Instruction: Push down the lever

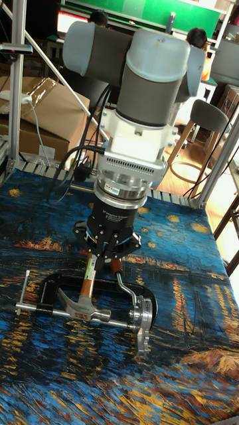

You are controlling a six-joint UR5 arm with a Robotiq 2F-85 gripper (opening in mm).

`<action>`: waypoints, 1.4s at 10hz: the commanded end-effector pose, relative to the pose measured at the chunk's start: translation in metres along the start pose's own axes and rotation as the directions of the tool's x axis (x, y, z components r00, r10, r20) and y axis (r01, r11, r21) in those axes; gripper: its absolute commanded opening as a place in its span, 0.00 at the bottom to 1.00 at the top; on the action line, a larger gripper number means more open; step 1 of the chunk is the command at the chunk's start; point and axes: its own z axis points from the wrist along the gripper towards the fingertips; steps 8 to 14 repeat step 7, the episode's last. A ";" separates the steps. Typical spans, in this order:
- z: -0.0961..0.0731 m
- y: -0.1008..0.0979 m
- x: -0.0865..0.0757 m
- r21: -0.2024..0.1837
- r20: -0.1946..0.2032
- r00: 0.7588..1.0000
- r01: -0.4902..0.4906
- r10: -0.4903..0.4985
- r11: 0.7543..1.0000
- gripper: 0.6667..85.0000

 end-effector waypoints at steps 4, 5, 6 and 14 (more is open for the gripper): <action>0.002 0.010 -0.004 0.001 -0.001 1.000 -0.001 0.001 1.000 0.01; 0.002 0.007 -0.005 0.016 0.001 1.000 0.008 -0.008 1.000 0.01; 0.002 0.011 -0.004 0.003 0.000 1.000 0.006 -0.006 1.000 0.01; 0.001 0.012 -0.003 0.003 0.000 1.000 0.006 -0.006 1.000 0.01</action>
